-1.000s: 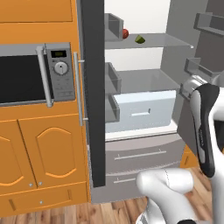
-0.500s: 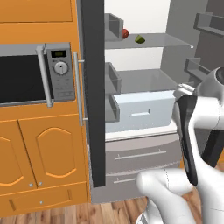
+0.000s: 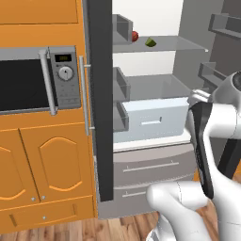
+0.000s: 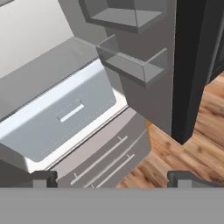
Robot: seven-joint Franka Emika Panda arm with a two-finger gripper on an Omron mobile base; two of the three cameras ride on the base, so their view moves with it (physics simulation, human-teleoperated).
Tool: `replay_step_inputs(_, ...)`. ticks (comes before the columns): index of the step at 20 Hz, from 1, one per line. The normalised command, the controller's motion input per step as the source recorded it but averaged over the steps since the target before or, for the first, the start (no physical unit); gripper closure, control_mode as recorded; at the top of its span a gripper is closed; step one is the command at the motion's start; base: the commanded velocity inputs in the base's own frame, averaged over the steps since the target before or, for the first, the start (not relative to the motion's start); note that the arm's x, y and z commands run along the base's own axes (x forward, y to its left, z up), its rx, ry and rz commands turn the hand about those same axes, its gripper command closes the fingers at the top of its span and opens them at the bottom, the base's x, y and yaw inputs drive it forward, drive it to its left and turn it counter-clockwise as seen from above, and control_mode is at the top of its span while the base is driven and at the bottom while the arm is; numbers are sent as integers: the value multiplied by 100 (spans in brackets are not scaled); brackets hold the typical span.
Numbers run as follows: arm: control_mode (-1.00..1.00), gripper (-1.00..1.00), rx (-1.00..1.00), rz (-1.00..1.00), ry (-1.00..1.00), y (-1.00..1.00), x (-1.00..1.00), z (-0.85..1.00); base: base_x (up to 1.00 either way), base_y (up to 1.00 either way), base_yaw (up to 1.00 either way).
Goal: Take the lemon wedge from the fridge and place it on the plate with fish on the dining counter.
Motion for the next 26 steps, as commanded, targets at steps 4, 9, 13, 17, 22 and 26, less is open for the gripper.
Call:
replay_step_inputs(4, 100, -100, 0, 0, 0, -7, 10, 0, 31, -27, 1)
replay_step_inputs(9, 100, -100, 0, 0, 0, 0, 0, 0, 66, -23, 0)
replay_step_inputs(13, 100, -100, 0, 0, 0, 0, 0, 0, 93, 0, 0)
replay_step_inputs(17, 100, -100, 0, 0, 0, 0, 0, 0, 99, 4, 0)
replay_step_inputs(22, -100, -100, -2, 1, -3, 0, 4, 11, 50, 0, 0)
replay_step_inputs(26, -100, -100, -20, 24, -16, 0, 12, 79, 0, 0, 0)
